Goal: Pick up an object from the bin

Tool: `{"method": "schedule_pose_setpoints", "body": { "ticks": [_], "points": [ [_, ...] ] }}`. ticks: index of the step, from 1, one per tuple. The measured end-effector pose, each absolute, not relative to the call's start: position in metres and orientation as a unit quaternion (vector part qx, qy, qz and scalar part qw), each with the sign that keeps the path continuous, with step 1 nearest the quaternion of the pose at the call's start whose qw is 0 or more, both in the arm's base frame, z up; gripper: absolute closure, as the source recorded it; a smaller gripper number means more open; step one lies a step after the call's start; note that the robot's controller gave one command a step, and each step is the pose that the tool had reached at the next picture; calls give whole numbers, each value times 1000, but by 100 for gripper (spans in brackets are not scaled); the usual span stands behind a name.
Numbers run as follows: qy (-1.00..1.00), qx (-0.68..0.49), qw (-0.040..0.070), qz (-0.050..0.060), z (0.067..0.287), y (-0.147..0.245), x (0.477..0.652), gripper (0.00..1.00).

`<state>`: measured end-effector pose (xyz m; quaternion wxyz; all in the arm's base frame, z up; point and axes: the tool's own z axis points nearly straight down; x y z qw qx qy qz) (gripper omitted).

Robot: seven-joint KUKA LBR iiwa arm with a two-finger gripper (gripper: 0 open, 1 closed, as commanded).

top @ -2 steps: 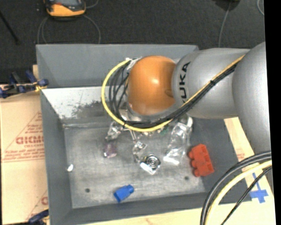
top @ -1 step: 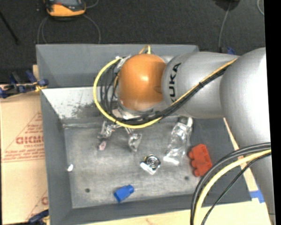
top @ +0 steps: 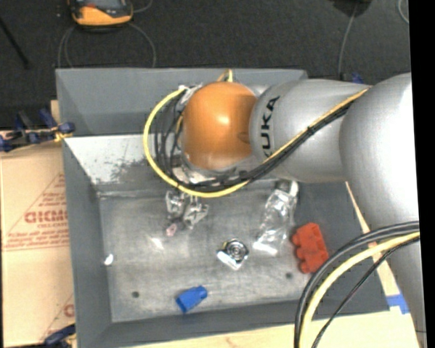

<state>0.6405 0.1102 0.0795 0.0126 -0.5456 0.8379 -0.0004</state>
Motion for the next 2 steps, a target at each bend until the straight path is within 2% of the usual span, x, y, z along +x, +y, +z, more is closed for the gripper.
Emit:
{"method": "schedule_pose_setpoints", "body": {
  "ticks": [1, 2],
  "points": [
    [843, -538, 7, -2, 195, 130, 657, 100],
    [841, -541, 5, -2, 246, 133, 652, 100]
  ]
}}
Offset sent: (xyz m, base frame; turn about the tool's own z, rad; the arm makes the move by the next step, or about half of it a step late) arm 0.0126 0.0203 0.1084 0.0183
